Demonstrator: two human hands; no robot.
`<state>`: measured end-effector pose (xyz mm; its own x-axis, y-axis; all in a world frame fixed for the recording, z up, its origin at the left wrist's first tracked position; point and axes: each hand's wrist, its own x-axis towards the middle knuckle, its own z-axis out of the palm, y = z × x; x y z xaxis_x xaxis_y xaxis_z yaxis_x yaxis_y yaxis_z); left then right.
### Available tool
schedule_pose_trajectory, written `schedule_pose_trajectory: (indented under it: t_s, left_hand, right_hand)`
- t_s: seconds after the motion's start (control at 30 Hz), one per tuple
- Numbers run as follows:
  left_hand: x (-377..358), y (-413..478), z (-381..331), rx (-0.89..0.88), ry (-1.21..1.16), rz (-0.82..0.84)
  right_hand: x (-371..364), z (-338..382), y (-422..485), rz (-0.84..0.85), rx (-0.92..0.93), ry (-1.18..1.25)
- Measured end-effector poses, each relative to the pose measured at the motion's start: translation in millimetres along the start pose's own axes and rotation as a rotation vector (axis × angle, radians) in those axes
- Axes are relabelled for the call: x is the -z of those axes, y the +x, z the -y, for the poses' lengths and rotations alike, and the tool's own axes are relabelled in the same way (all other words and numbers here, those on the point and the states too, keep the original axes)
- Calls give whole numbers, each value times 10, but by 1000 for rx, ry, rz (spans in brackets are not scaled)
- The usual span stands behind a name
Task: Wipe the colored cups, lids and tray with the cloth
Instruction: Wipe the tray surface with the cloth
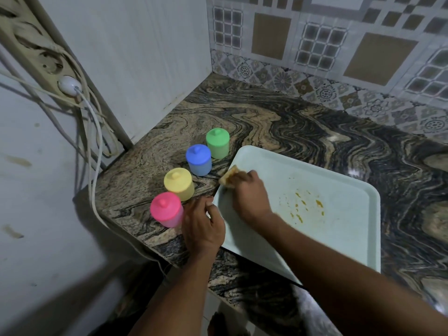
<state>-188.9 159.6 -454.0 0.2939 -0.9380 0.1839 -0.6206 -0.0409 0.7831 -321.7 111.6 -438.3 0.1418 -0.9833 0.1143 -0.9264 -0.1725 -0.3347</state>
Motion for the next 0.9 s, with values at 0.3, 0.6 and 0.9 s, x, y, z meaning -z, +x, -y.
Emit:
schedule_pose_trajectory:
  t_s: [0.3, 0.6, 0.9]
  left_hand:
    - [4, 18, -9, 2, 6, 8]
    - [-18, 11, 22, -29, 37, 4]
    - [-20, -7, 20, -99, 58, 22]
  right_hand:
    - [492, -258, -393, -32, 108, 356]
    - [-25, -371, 360, -29, -47, -154]
    - [488, -317, -932, 69, 186, 335]
